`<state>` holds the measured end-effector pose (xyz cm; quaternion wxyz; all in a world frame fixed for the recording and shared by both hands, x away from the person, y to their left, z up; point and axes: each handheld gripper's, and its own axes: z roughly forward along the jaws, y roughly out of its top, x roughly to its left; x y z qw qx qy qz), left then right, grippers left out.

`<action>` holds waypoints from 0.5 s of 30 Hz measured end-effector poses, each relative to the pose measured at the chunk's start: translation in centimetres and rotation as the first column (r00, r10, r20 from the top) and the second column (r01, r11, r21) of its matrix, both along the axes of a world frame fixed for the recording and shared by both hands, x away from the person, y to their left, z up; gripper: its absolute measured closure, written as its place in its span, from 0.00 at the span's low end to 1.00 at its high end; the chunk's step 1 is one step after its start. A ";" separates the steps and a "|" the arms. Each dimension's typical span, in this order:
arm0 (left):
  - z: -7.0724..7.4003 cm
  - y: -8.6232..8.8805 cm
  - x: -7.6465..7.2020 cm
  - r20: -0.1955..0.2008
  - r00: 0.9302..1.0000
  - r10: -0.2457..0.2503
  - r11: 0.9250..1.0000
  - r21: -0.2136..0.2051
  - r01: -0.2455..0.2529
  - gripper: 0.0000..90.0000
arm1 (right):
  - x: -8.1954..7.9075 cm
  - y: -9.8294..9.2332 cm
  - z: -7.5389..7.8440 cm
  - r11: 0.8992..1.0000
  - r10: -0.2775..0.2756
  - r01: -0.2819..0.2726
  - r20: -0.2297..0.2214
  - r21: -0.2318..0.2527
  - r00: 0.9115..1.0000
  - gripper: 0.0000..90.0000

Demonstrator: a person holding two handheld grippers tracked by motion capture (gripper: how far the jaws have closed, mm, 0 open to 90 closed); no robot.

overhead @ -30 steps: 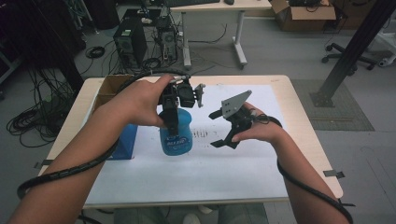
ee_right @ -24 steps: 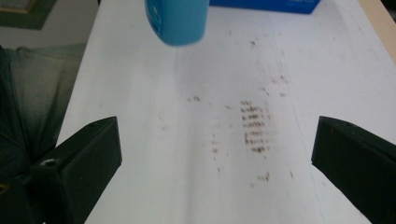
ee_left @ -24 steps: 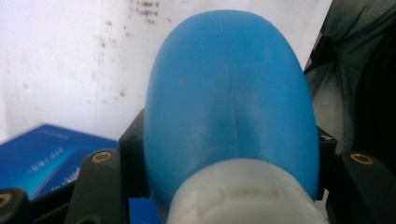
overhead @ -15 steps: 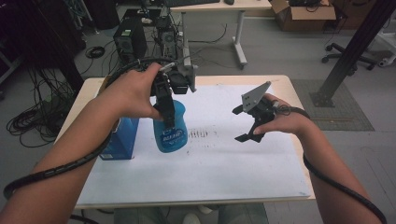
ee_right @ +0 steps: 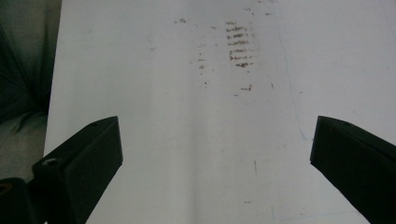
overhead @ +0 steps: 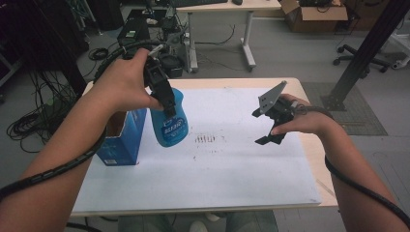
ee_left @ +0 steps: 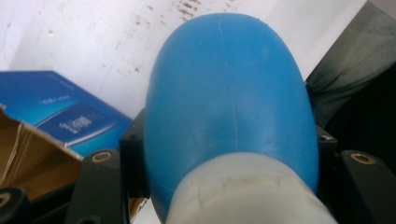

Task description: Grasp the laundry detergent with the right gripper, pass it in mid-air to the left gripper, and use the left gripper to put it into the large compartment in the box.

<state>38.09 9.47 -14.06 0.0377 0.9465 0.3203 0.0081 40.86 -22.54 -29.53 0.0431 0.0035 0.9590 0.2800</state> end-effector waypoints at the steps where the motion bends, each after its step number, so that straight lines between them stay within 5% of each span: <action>1: 0.2 0.3 0.1 0.001 1.000 0.017 1.000 -0.002 -0.017 0.43 | 0.1 0.0 0.0 1.000 -0.002 0.002 0.000 -0.005 1.000 0.03; 6: 1.5 1.4 0.4 0.030 0.992 0.120 0.993 -0.024 -0.119 0.43 | 0.3 0.0 0.1 0.998 0.005 -0.005 -0.004 -0.065 1.000 0.03; 15: 4.1 4.2 1.3 0.062 0.953 0.295 0.955 -0.048 -0.293 0.43 | 0.6 0.3 0.0 0.995 0.008 -0.009 -0.016 -0.104 1.000 0.03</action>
